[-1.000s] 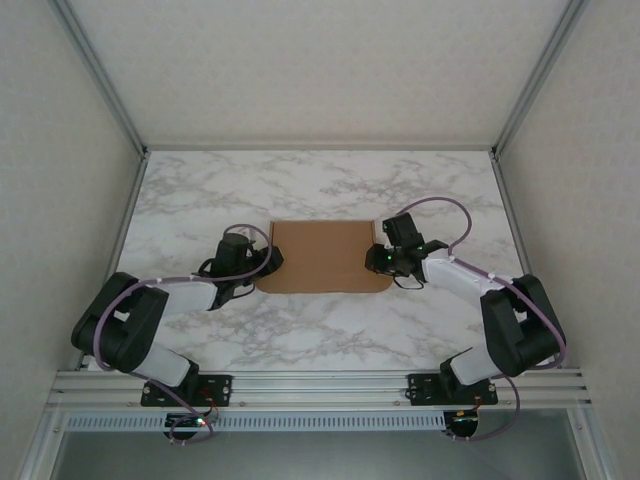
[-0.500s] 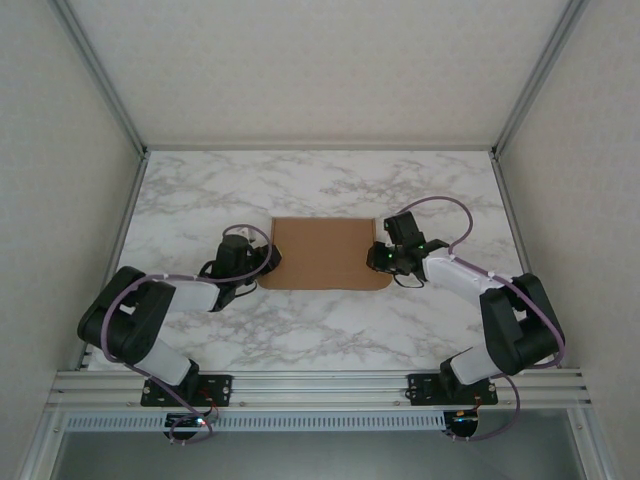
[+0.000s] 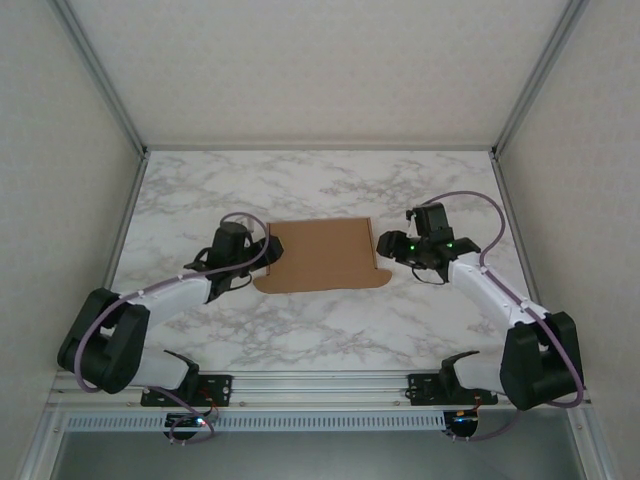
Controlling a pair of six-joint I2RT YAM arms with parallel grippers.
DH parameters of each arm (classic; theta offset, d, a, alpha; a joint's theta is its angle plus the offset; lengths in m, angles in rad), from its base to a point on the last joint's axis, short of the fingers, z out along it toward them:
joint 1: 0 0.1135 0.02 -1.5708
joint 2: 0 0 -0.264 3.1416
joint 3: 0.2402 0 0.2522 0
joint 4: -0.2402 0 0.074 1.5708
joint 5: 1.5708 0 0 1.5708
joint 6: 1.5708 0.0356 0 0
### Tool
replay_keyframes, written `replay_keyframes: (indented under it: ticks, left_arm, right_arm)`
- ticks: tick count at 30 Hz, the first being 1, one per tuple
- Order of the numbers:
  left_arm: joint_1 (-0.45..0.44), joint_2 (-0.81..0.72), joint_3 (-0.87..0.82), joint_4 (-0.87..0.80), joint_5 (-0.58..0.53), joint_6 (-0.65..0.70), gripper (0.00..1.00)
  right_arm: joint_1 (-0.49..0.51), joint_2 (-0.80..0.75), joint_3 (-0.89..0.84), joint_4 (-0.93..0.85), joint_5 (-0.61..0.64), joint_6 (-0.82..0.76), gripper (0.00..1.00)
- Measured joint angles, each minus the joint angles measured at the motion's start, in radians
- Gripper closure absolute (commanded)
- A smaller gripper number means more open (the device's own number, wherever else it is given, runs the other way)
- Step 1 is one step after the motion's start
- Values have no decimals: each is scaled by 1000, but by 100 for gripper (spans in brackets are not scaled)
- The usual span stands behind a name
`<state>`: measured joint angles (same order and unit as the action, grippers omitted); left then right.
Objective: Fold the paper box
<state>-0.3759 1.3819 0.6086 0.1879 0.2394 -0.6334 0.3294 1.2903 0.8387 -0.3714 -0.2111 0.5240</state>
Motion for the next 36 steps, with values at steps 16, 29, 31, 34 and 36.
replay_keyframes:
  ticks: [16, 29, 31, 34, 36]
  left_arm:
    - [90, 106, -16, 27, 42, 23, 47]
    - [90, 101, 61, -35, 23, 30, 48]
    - [90, 135, 109, -42, 30, 50, 52]
    - [90, 167, 140, -50, 37, 67, 58]
    - [91, 209, 163, -60, 58, 93, 63]
  right_arm:
    - [-15, 311, 89, 8, -107, -41, 59]
    - [67, 216, 19, -15, -47, -40, 61]
    - [68, 181, 3, -43, -47, -39, 52]
    - [68, 149, -5, -71, -46, -35, 43]
    - [57, 95, -23, -82, -43, -29, 40]
